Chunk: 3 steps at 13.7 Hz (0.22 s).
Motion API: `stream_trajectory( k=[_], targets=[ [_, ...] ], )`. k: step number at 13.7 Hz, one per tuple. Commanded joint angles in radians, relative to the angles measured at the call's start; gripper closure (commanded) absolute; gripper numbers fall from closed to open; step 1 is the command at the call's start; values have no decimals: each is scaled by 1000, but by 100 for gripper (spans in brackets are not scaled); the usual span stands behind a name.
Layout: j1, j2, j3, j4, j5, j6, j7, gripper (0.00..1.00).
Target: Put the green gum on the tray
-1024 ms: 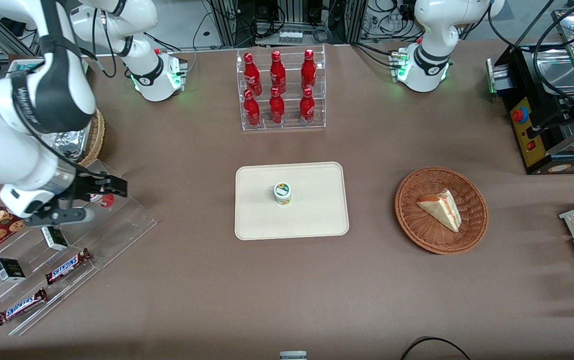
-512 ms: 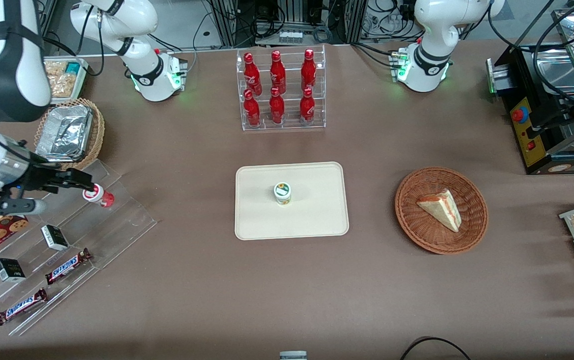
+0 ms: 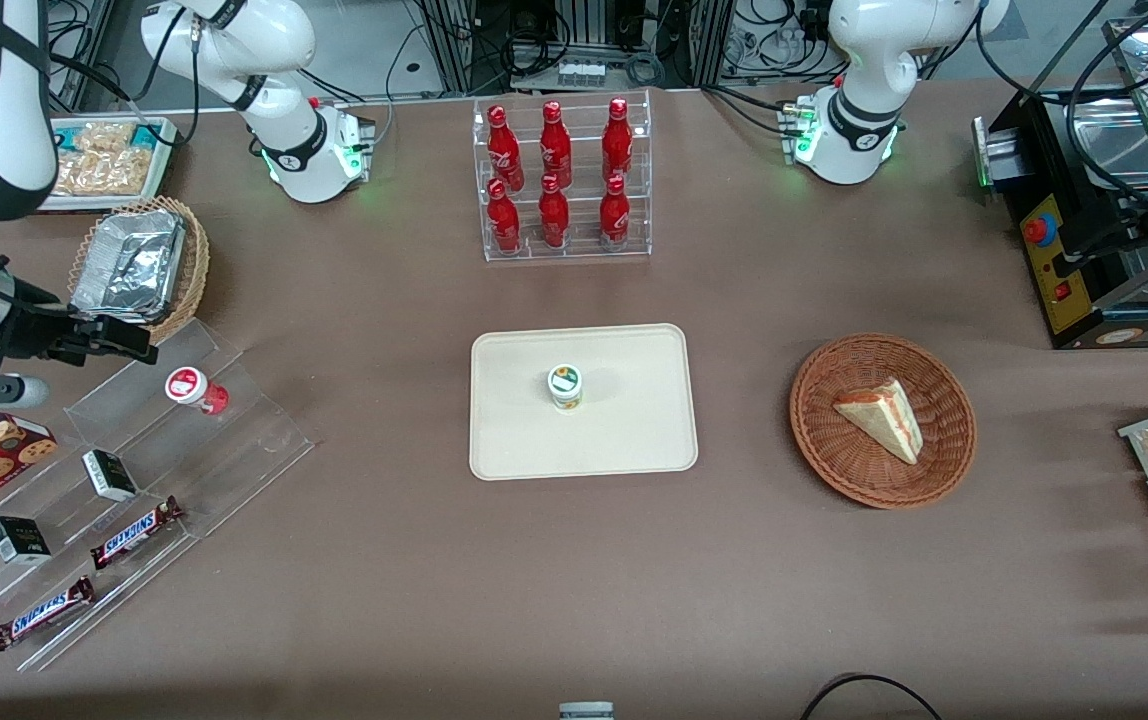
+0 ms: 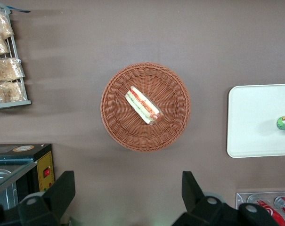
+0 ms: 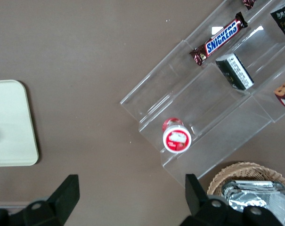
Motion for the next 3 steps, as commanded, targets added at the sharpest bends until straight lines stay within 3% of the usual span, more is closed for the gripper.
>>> stream_trajectory(
  k=[1,3],
  targets=[
    [-11,-40,10,4,1,-67,15,0],
    [-11,-40,4,10,-9,-96,34,0]
  ],
)
